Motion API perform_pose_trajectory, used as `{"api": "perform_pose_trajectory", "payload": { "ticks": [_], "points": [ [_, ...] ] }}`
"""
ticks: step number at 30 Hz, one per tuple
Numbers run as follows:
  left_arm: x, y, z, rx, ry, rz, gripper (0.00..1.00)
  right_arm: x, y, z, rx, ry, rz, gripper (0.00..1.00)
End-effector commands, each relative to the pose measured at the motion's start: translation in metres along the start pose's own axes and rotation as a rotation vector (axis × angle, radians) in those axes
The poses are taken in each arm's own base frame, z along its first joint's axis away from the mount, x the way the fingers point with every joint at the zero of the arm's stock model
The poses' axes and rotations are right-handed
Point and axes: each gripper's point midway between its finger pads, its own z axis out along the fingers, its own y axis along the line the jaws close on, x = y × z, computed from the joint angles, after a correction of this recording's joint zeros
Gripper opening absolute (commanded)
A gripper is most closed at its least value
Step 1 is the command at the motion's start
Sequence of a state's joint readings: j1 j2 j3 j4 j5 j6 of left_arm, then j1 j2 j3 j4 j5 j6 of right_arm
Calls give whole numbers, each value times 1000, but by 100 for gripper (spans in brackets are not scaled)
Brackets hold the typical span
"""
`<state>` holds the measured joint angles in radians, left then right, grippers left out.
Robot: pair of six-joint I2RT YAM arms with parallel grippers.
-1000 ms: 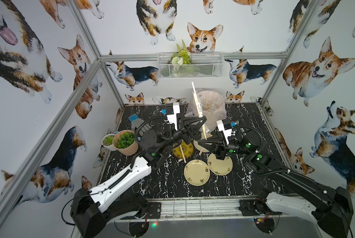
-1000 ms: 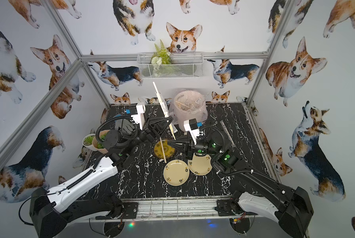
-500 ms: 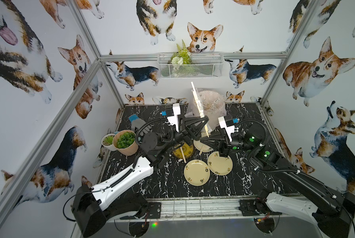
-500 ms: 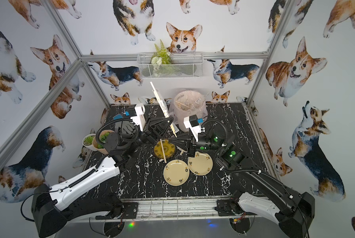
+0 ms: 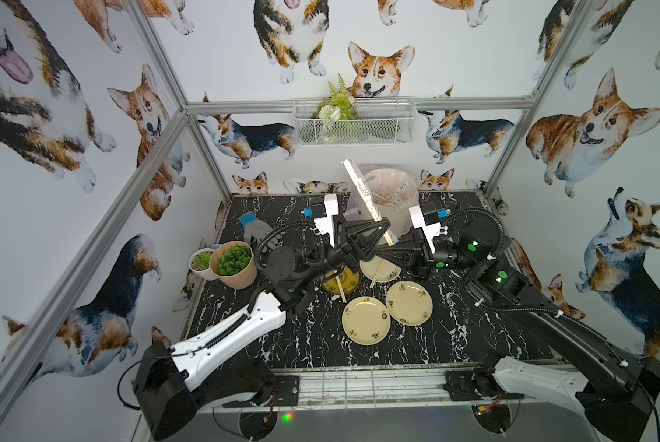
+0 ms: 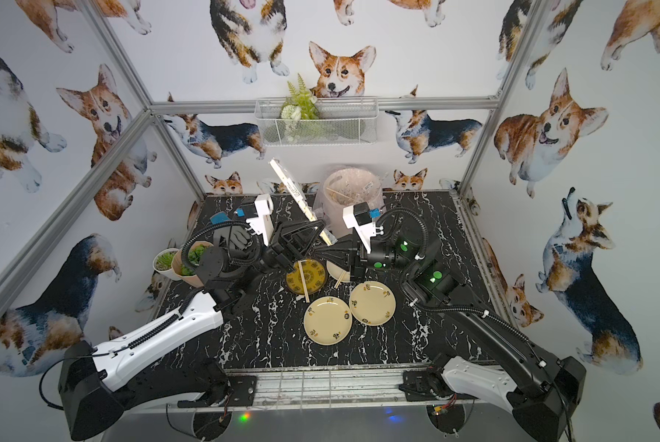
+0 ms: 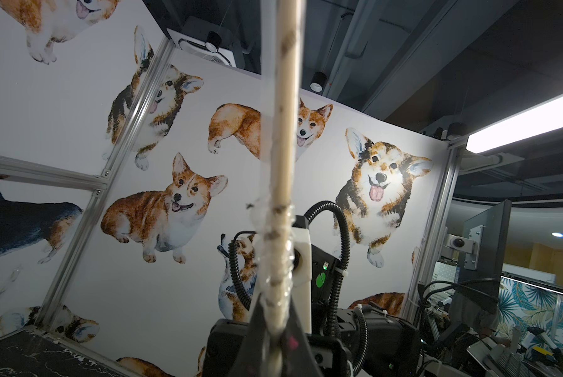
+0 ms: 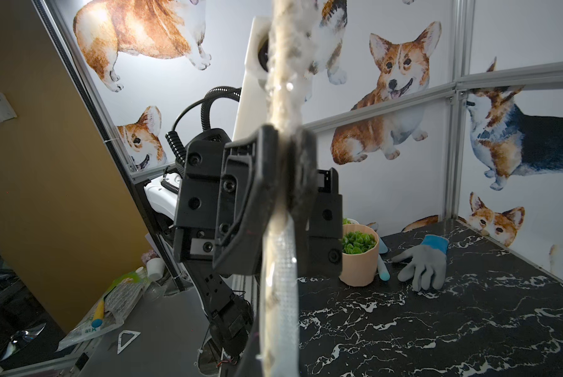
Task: Remove the packaging of disposable chopsticks
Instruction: Remove the packet bag from the disposable chopsticks.
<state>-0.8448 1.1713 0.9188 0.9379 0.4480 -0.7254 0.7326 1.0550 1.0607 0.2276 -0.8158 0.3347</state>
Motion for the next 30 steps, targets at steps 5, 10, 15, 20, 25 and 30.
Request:
{"api": "perform_pose_trajectory", "payload": {
  "ticks": [5,10,15,20,25,30],
  "points": [
    [66,13,-6,-27,250,-138,0,-45,10,-5,6,-132,-159,5],
    [43,7,-12,-78,207,-31,0,4,2,-18,92,53,-57,55],
    [37,-15,-14,-17,270,51,0,37,14,-48,148,151,-7,62],
    [60,-20,-19,39,383,56,0,7,18,-53,186,128,-38,74],
    [80,-17,-29,52,469,66,0,-30,12,-24,108,118,1,75],
    [91,-14,-35,45,514,79,0,-50,-8,-7,136,105,25,49]
  ]
}}
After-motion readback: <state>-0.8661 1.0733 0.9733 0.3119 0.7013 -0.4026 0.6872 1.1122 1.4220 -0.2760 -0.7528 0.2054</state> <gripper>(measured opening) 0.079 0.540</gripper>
